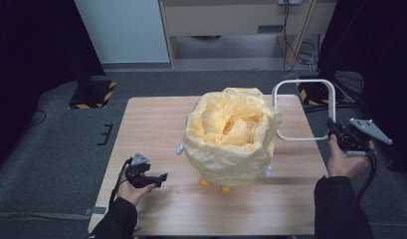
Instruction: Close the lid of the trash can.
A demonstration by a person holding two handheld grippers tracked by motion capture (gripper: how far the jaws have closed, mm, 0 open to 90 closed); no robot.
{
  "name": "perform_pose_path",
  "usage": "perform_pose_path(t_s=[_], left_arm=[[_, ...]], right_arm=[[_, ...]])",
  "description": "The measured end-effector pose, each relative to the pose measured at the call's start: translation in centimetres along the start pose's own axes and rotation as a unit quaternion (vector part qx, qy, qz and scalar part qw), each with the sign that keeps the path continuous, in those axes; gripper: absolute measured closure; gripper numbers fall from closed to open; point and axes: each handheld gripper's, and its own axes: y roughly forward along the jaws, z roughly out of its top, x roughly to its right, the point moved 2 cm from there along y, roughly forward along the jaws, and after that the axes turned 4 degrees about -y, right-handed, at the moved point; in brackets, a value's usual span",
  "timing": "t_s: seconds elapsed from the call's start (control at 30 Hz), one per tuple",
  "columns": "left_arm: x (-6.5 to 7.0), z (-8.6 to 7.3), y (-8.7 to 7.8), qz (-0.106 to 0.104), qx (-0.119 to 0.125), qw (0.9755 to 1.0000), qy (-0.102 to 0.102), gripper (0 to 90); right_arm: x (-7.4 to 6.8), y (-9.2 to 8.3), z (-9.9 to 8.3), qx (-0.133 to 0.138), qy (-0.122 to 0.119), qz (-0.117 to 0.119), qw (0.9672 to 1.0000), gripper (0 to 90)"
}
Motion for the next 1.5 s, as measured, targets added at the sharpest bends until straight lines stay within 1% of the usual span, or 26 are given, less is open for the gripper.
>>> perform_pose_path(t_s=[0.1, 0.2, 0.27, 0.37, 0.43, 0.53, 0.6, 0.63, 0.7, 0.73, 0.8, 0.9, 1.0, 1.07, 1.1, 1.2, 1.27, 1.3, 1.33, 1.4, 1.47, 1.5], left_arm=[[0.0, 0.0, 0.0, 0.001, 0.000, 1.0000, 0.000, 15.7], [0.0, 0.0, 0.0, 0.000, 0.001, 1.0000, -0.001, 15.8], [0.0, 0.0, 0.0, 0.001, 0.002, 1.0000, -0.001, 15.8], [-0.1, 0.1, -0.1, 0.002, 0.004, 1.0000, -0.003, 15.9], [-0.1, 0.1, -0.2, 0.003, 0.008, 1.0000, -0.004, 16.1], [-0.1, 0.3, -0.5, 0.003, 0.017, 0.9998, -0.009, 16.4], [-0.2, 0.4, -0.7, 0.005, 0.027, 0.9996, -0.011, 16.4], [-0.2, 0.5, -0.8, 0.006, 0.031, 0.9994, -0.014, 16.4], [-0.3, 0.6, -1.0, 0.007, 0.042, 0.9989, -0.019, 16.4], [-0.3, 0.7, -1.2, 0.009, 0.047, 0.9987, -0.020, 16.4], [-0.3, 0.9, -1.5, 0.010, 0.060, 0.9979, -0.025, 16.5], [-0.4, 1.2, -2.0, 0.013, 0.078, 0.9965, -0.029, 16.6], [-0.4, 1.5, -2.5, 0.017, 0.098, 0.9944, -0.035, 16.7], [-0.5, 1.8, -3.0, 0.018, 0.117, 0.9921, -0.040, 16.7], [-0.5, 2.0, -3.2, 0.021, 0.127, 0.9909, -0.041, 16.7], [-0.4, 2.6, -3.8, 0.029, 0.151, 0.9874, -0.036, 16.7], [-0.4, 2.9, -4.2, 0.034, 0.166, 0.9847, -0.040, 16.7], [-0.5, 3.0, -4.4, 0.036, 0.173, 0.9835, -0.040, 16.7], [-0.5, 3.1, -4.6, 0.038, 0.178, 0.9824, -0.042, 16.7], [-0.5, 3.4, -5.1, 0.044, 0.191, 0.9796, -0.044, 16.7], [-0.5, 3.8, -5.7, 0.045, 0.208, 0.9759, -0.049, 16.8], [-0.5, 4.1, -6.1, 0.045, 0.220, 0.9733, -0.050, 16.8]], right_arm=[[-0.1, -0.9, 1.3, 0.044, -0.001, -0.002, 0.9990, 82.8], [-0.1, -1.7, 2.5, 0.085, 0.005, -0.002, 0.9964, 82.7], [-0.1, -2.2, 3.5, 0.104, 0.007, 0.001, 0.9946, 82.7], [-0.3, -3.0, 5.1, 0.129, 0.007, 0.013, 0.9915, 82.6], [-0.4, -3.6, 6.3, 0.150, 0.005, 0.024, 0.9883, 82.6], [-0.8, -4.3, 8.0, 0.176, 0.007, 0.056, 0.9828, 82.6], [-1.1, -4.7, 9.0, 0.186, 0.011, 0.091, 0.9783, 82.5], [-1.3, -4.8, 9.4, 0.193, 0.006, 0.104, 0.9756, 82.5], [-1.7, -4.9, 10.2, 0.200, -0.001, 0.135, 0.9705, 82.6], [-1.9, -5.0, 10.5, 0.202, -0.007, 0.146, 0.9685, 82.5], [-2.5, -5.1, 11.0, 0.206, -0.018, 0.170, 0.9636, 82.3], [-3.3, -5.0, 11.5, 0.210, -0.035, 0.199, 0.9566, 82.3], [-4.0, -4.9, 11.8, 0.210, -0.043, 0.230, 0.9492, 82.4], [-4.4, -4.7, 12.0, 0.211, -0.048, 0.251, 0.9434, 82.4], [-4.6, -4.5, 12.1, 0.209, -0.048, 0.265, 0.9400, 82.4], [-5.3, -4.2, 12.2, 0.202, -0.050, 0.300, 0.9310, 82.9], [-5.7, -3.9, 12.2, 0.199, -0.054, 0.316, 0.9263, 83.0], [-5.9, -3.7, 12.2, 0.195, -0.056, 0.326, 0.9234, 83.0], [-6.1, -3.6, 12.2, 0.192, -0.058, 0.333, 0.9215, 83.0], [-6.6, -3.3, 12.1, 0.185, -0.063, 0.349, 0.9164, 83.0], [-7.1, -3.1, 12.1, 0.179, -0.068, 0.360, 0.9130, 83.2], [-7.3, -3.0, 12.1, 0.176, -0.070, 0.364, 0.9117, 83.2]])
